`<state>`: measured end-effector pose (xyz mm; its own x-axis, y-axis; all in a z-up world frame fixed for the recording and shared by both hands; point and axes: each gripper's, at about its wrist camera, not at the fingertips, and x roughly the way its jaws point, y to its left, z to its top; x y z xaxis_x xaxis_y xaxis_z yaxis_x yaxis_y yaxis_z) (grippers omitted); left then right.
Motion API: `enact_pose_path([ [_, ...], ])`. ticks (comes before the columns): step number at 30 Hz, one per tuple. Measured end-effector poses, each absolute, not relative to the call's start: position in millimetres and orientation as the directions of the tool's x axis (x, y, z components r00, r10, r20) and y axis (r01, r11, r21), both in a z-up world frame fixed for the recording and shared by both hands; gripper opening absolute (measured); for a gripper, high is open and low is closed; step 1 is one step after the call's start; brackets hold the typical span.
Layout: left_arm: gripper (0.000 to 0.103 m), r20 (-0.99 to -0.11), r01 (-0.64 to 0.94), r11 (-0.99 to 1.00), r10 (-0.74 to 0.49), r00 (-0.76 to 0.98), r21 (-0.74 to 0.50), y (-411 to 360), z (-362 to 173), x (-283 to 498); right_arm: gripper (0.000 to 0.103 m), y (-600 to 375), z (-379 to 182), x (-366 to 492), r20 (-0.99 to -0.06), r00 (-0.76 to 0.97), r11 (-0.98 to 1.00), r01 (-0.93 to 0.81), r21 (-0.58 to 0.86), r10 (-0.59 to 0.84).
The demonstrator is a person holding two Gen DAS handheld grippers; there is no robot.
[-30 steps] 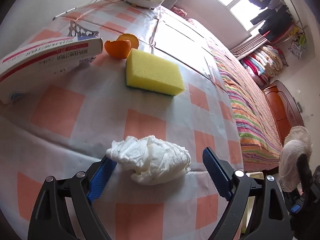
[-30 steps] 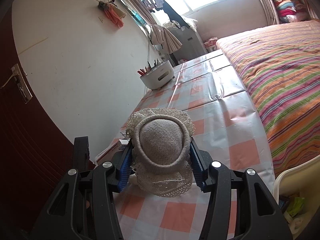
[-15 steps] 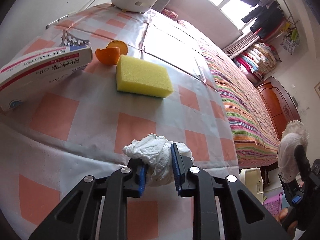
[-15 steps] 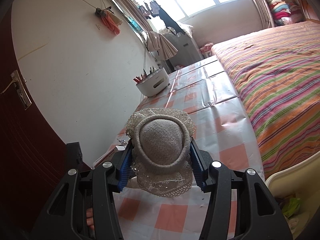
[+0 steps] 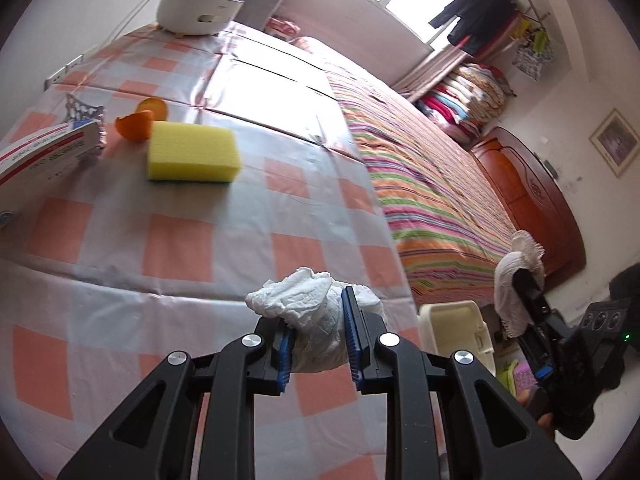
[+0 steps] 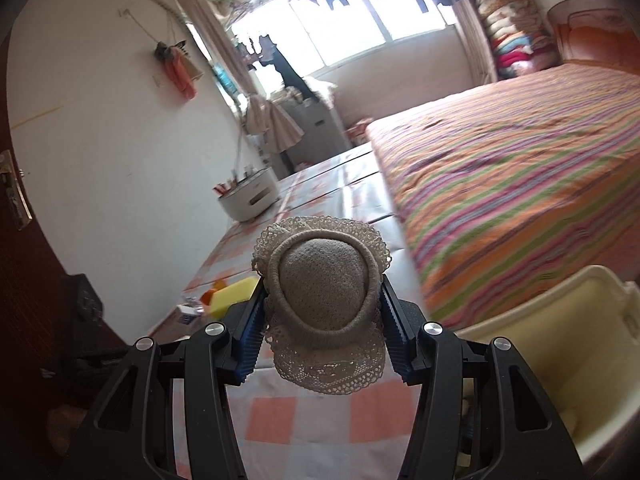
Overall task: Collect trash
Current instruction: 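Carry the pouch over the bin and open the right tool while the left tool carries the tissue, then bring the white tissue over the cream bin and open the left tool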
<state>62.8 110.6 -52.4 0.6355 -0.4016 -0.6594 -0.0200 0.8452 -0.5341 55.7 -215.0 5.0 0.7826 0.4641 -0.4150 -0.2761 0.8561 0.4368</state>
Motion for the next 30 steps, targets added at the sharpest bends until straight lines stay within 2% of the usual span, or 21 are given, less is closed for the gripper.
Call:
enact_pose_path([
  [8, 0.022, -0.648, 0.094, 0.844, -0.473, 0.598, -0.529, 65, -40, 59, 0.051, -274, -12, 25, -0.434, 0.878, 0.935, -0.042, 0.352, 0.203],
  [12, 0.022, -0.645, 0.139, 0.836, -0.505, 0.574, -0.53, 42, -37, 60, 0.052, -290, -19, 18, -0.448, 0.883, 0.938, 0.025, 0.345, 0.142],
  [14, 0.022, -0.647, 0.159, 0.833, -0.519, 0.559, -0.53, 31, -35, 61, 0.054, -294, -23, 16, -0.458, 0.88, 0.937, 0.047, 0.347, 0.125],
  [16, 0.022, -0.646, 0.177, 0.83, -0.529, 0.55, -0.529, 20, -33, 61, 0.063, -293, -26, 14, -0.467, 0.878, 0.935, 0.076, 0.346, 0.102],
  [18, 0.022, -0.648, 0.196, 0.829, -0.538, 0.539, -0.524, 10, -32, 62, 0.065, -294, -27, 11, -0.466, 0.88, 0.929, 0.091, 0.359, 0.093],
  [26, 0.022, -0.658, 0.237, 0.823, -0.558, 0.506, -0.515, -15, -31, 64, 0.067, -305, -10, -6, -0.396, 0.916, 0.9, 0.118, 0.42, 0.065],
  [30, 0.022, -0.666, 0.259, 0.819, -0.569, 0.484, -0.512, -29, -32, 68, 0.071, -315, 2, -22, -0.326, 0.945, 0.88, 0.127, 0.457, 0.033],
])
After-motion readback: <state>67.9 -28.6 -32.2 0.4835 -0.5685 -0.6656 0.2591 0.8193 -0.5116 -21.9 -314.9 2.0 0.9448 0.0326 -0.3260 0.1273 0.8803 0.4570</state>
